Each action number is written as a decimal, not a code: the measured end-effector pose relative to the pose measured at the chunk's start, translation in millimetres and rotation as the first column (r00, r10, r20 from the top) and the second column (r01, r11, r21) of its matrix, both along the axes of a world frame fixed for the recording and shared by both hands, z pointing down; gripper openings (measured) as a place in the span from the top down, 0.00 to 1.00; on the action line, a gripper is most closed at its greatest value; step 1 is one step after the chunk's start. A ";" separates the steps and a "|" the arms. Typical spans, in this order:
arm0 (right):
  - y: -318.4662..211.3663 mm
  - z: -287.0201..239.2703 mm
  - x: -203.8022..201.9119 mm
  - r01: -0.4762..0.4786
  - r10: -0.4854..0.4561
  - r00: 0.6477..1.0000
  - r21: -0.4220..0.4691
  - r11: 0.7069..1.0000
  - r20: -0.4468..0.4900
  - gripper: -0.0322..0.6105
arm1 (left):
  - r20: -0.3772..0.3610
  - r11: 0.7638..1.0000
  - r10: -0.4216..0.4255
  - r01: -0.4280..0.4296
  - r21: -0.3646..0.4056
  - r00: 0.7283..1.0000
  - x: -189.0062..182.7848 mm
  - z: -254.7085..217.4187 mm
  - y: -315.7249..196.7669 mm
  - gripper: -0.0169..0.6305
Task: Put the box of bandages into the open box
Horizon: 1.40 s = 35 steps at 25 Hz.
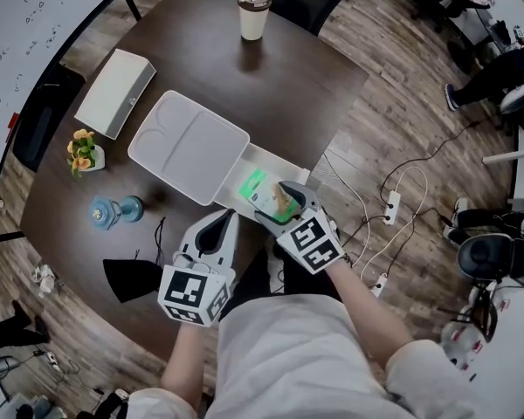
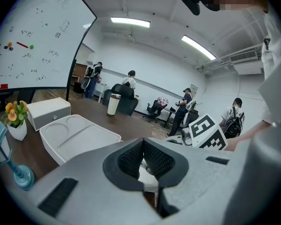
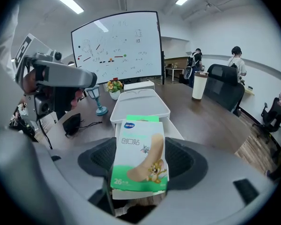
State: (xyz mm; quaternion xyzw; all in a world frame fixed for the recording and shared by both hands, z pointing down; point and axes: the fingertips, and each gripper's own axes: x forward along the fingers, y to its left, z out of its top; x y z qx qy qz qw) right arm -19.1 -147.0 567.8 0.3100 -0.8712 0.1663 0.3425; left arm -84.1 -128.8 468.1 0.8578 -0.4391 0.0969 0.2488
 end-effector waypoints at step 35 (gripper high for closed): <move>-16.8 62.4 -16.8 0.138 -0.137 0.969 -0.012 0.990 -0.204 0.44 | -0.001 0.998 -0.050 0.050 -0.023 0.999 -16.8 9.8 6.2 0.97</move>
